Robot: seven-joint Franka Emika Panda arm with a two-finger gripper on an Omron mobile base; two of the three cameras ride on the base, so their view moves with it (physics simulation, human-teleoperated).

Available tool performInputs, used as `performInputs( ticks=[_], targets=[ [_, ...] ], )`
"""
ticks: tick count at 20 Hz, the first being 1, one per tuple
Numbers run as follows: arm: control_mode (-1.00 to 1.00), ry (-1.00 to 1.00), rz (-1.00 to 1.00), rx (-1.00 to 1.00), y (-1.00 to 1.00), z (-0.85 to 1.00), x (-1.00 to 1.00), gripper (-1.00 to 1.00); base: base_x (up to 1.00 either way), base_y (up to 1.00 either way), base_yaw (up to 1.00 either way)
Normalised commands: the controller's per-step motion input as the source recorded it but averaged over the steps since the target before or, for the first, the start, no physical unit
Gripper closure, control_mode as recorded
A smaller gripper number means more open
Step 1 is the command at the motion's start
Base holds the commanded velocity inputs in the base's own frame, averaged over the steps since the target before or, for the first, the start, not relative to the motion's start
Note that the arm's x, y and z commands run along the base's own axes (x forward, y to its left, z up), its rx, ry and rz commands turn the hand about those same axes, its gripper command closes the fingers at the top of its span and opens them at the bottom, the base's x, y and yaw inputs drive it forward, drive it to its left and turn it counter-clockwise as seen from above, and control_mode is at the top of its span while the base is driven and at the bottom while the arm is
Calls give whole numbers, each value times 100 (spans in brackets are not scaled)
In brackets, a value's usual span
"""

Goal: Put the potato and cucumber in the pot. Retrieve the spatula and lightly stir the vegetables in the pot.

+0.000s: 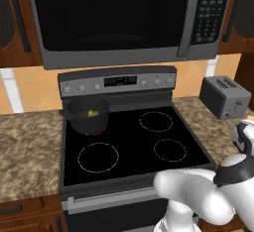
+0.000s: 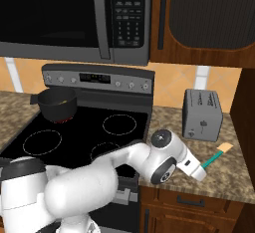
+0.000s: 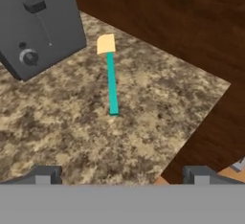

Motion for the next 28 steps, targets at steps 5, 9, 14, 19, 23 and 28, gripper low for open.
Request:
performInputs(
  ticks=[5, 9, 14, 19, 23, 28],
  targets=[
    [-100, 0, 0, 2, -16, -37, 23, -100, 0, 0, 0],
    [-100, 0, 0, 0, -19, -40, 22, -100, 0, 0, 0],
    [-100, 0, 0, 1, -20, -22, 20, -100, 0, 0, 0],
    [-100, 0, 0, 2, -30, -16, 13, -100, 0, 0, 0],
    [-100, 4, 0, 6, -33, -13, 20, -100, 0, 0, 0],
    [-100, 3, 0, 5, -33, -20, 12, -100, 0, 0, 0]
  ],
)
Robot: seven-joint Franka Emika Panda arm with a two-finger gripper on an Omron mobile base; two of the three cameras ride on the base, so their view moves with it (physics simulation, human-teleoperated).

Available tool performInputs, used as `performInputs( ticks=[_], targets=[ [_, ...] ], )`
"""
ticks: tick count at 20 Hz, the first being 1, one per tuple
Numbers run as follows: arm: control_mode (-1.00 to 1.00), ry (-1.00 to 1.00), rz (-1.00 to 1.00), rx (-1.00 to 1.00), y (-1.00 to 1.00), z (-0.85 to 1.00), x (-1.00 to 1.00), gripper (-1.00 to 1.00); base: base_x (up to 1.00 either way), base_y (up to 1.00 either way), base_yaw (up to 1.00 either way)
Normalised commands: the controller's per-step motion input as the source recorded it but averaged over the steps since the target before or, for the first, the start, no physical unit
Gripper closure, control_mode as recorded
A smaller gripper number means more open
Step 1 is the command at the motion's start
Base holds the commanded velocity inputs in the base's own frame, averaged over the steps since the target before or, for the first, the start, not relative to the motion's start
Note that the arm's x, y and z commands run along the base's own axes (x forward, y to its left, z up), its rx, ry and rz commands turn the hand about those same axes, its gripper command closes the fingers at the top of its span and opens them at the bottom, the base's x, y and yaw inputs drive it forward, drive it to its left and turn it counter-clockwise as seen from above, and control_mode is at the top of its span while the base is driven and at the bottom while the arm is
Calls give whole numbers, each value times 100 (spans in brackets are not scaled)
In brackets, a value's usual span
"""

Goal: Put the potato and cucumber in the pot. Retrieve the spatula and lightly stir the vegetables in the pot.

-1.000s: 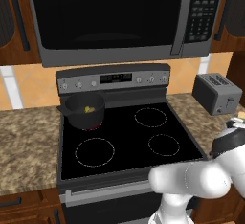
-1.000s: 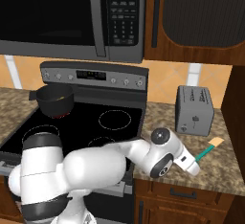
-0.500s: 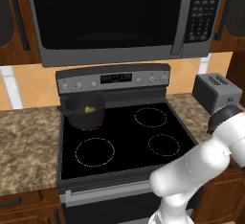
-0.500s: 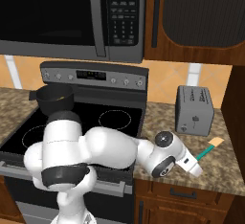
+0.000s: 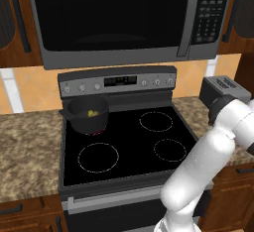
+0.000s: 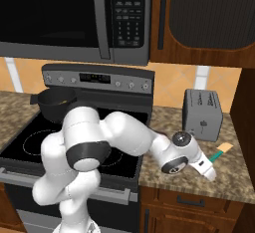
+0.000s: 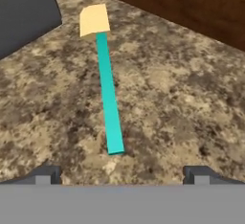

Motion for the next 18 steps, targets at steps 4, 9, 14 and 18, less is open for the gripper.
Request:
performInputs(
  ticks=[4, 9, 14, 18],
  targets=[
    [-100, 0, 0, 1, -21, -52, 0, -100, 0, 0, 0],
    [-100, 0, 0, 0, -1, -38, 11, -100, 0, 0, 0],
    [-100, 0, 0, 0, 0, -6, 33, -100, 0, 0, 0],
    [-100, 0, 0, 0, -14, -23, 20, -100, 0, 0, 0]
  ],
)
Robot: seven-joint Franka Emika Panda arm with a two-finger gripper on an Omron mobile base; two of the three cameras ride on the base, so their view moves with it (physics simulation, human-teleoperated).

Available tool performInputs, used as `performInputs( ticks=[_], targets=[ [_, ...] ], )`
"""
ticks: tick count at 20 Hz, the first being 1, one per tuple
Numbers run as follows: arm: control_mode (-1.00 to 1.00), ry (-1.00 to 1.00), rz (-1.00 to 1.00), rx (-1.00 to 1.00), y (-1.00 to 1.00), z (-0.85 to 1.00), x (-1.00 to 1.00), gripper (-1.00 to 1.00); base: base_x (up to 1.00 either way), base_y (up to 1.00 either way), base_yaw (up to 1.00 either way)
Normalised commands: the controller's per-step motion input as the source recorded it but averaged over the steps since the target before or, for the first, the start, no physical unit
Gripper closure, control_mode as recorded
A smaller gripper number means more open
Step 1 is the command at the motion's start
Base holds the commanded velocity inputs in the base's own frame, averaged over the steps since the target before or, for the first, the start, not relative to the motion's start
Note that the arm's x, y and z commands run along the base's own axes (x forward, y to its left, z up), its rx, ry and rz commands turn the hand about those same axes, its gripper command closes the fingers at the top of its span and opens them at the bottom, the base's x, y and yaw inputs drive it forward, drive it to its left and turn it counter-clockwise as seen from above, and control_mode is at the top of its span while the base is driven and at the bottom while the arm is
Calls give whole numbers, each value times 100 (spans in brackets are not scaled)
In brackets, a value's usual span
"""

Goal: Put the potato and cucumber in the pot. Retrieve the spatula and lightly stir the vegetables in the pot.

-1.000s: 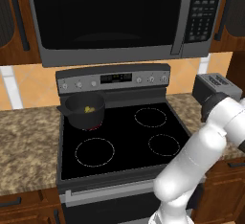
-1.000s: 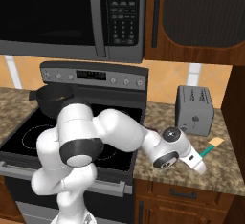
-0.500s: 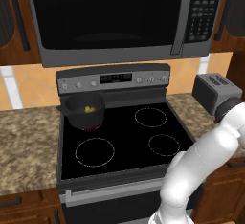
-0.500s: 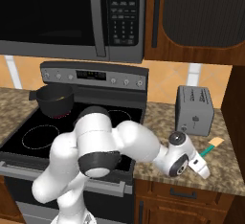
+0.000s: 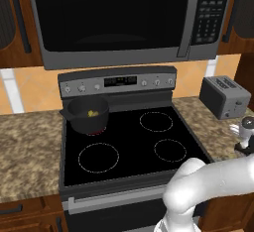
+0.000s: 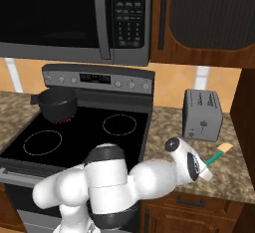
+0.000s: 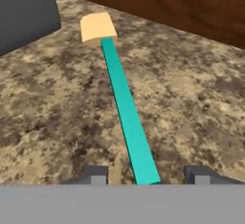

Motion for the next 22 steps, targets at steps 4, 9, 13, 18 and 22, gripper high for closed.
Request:
performInputs(
  ticks=[4, 9, 13, 18, 22],
  targets=[
    [-100, 0, 0, 0, -41, -33, 15, -100, 0, 0, 0],
    [-100, 0, 0, 1, -56, -33, 13, -100, 0, 0, 0],
    [-100, 6, 0, 6, -49, -68, 0, -100, 0, 0, 0],
    [-100, 13, 2, 14, -13, -82, 0, -100, 0, 0, 0],
    [-100, 10, 4, 18, -11, -94, -16, -100, 0, 0, 0]
  ],
)
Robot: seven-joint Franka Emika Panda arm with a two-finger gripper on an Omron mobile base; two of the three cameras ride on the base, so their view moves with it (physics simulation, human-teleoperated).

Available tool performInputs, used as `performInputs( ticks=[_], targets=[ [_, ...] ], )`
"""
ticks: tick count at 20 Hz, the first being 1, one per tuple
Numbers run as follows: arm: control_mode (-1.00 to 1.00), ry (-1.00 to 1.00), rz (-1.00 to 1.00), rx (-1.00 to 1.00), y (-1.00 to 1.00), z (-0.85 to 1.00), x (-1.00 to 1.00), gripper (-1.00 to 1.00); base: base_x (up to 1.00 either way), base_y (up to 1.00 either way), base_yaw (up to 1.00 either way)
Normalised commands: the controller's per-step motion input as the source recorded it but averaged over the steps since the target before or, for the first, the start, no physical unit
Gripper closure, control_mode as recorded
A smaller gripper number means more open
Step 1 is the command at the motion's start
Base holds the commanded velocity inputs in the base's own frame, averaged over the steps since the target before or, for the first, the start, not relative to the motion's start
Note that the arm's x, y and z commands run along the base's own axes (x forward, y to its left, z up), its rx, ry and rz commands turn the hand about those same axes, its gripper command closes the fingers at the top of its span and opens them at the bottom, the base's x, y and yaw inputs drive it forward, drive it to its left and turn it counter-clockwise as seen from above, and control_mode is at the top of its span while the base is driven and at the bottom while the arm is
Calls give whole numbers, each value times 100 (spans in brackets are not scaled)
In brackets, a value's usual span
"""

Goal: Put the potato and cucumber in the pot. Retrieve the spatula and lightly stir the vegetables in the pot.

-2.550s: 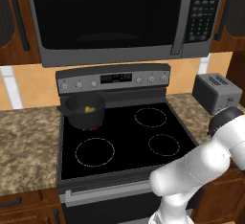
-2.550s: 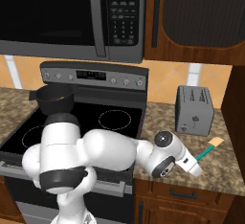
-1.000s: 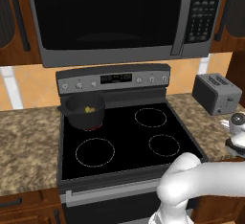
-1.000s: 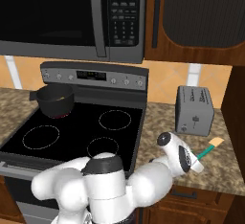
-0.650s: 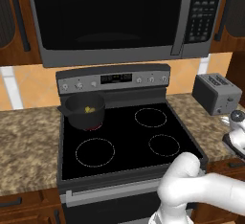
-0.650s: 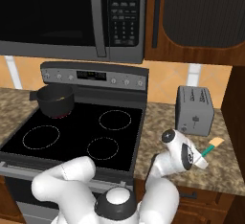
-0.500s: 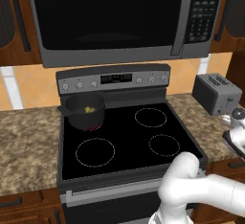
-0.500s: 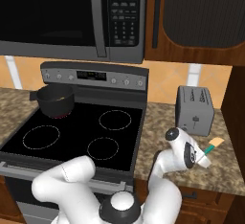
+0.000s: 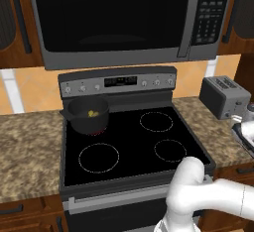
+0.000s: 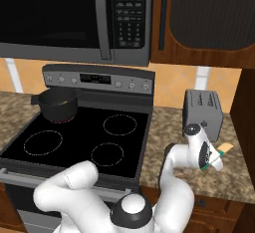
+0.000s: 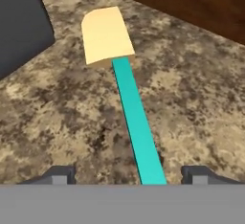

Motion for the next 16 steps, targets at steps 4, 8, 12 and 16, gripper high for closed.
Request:
performInputs(
  ticks=[4, 8, 12, 16],
  targets=[
    [-100, 3, 5, 16, 0, -98, -42, -100, 0, 0, 0],
    [-100, 0, 4, 11, 1, -100, -79, -100, 0, 0, 0],
    [-100, -3, 0, 3, 30, -96, -92, -100, 0, 0, 0],
    [-100, -1, 0, 0, 53, -62, -54, -100, 0, 0, 0]
  ],
)
